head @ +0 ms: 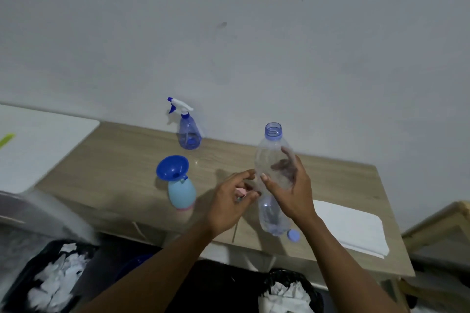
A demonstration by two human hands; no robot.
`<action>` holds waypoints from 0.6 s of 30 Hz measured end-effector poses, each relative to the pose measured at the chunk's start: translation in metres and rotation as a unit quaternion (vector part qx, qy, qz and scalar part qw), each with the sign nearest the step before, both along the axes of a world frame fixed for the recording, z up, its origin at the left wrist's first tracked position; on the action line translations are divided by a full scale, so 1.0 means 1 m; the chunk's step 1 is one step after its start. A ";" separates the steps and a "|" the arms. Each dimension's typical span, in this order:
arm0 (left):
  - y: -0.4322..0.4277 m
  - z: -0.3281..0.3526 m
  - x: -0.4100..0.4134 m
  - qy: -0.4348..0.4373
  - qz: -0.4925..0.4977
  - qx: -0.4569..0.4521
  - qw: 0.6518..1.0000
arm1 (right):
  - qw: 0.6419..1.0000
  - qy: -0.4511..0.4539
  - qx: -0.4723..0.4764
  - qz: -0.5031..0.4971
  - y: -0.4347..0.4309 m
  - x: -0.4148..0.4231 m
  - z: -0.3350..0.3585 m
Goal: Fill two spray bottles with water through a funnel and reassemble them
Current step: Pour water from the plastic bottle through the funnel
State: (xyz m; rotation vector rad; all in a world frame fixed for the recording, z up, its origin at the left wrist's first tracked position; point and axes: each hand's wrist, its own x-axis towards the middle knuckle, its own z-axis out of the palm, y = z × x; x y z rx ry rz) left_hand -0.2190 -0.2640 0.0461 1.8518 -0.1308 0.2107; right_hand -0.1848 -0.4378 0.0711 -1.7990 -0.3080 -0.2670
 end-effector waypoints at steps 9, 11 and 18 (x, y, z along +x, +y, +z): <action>0.152 0.008 -0.009 -0.161 0.223 0.172 0.946 | 0.999 -0.001 -0.044 0.008 0.077 -0.008 0.018; 0.184 0.005 -0.002 -0.105 0.237 0.192 0.947 | 0.998 0.010 -0.066 0.018 0.094 -0.010 0.022; 0.244 -0.017 0.018 0.093 0.079 0.220 0.968 | 0.971 0.044 -0.234 0.022 0.127 -0.014 0.027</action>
